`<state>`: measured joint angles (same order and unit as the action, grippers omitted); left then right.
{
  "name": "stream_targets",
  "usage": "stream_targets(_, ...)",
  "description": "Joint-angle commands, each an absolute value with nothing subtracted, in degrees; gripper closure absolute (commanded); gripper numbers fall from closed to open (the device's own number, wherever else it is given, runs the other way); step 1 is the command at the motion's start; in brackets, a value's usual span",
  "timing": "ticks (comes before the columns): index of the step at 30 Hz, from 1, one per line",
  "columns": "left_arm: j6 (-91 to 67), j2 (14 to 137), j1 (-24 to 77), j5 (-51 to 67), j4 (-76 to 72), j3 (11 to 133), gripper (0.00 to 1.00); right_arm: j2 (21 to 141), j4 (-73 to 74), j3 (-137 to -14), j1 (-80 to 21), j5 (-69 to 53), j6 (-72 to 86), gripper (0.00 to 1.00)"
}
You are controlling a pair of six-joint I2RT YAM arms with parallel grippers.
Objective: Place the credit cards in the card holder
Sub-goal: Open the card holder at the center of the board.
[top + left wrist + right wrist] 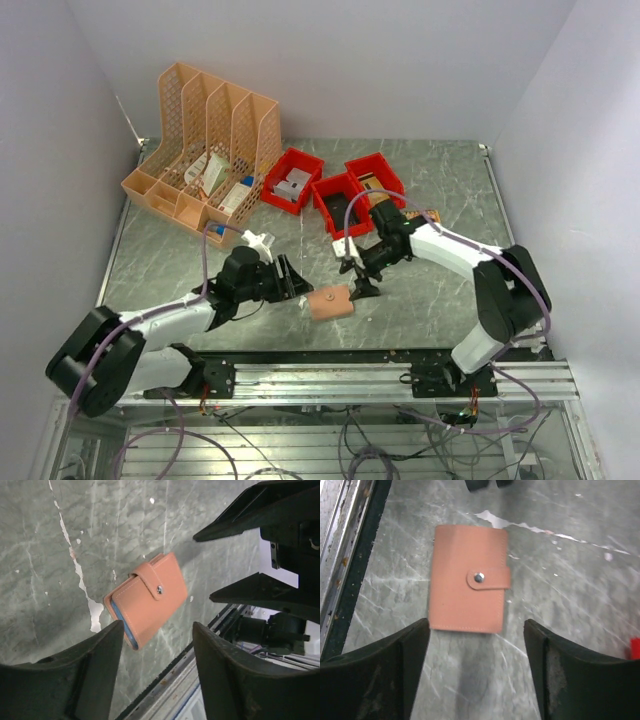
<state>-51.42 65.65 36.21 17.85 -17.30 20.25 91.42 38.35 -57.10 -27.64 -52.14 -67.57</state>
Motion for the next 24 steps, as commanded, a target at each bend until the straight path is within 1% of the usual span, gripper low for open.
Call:
stream_targets(1,-51.7,70.5,39.2,14.1,-24.8,21.8,0.41,95.0,39.1,-59.2,-33.0,-48.8,-68.6,0.29)
stream_targets(2,-51.5,71.0,39.9,13.1,-23.9,22.2,0.44,94.6,37.2,-58.3,-33.8,-48.3,-67.3,0.31)
stream_targets(4,-51.4,71.1,41.5,10.7,-22.4,22.3,0.53,93.0,31.7,-54.9,-35.8,-46.3,-64.6,0.33)
stream_targets(6,-52.0,70.9,42.7,10.0,-22.0,21.8,0.59,91.8,28.0,-52.8,-38.0,-44.6,-63.0,0.35)
stream_targets(12,-54.8,73.0,46.2,9.6,-26.9,20.1,0.62,92.8,24.2,-52.1,-40.7,-40.3,-61.3,0.50)
stream_targets(14,-55.3,74.7,46.8,9.7,-29.0,20.3,0.64,92.9,23.4,-51.7,-41.0,-39.2,-61.0,0.52)
stream_targets(17,-55.7,78.3,47.1,10.0,-31.2,21.0,0.71,92.5,21.8,-51.0,-41.4,-38.2,-60.3,0.54)
stream_targets(20,-55.7,81.7,47.2,10.4,-32.2,21.7,0.73,92.6,21.0,-50.5,-41.8,-37.4,-60.0,0.54)
stream_targets(24,-56.1,85.2,47.2,10.5,-34.2,20.9,0.79,93.3,20.2,-50.0,-42.6,-36.6,-59.7,0.57)
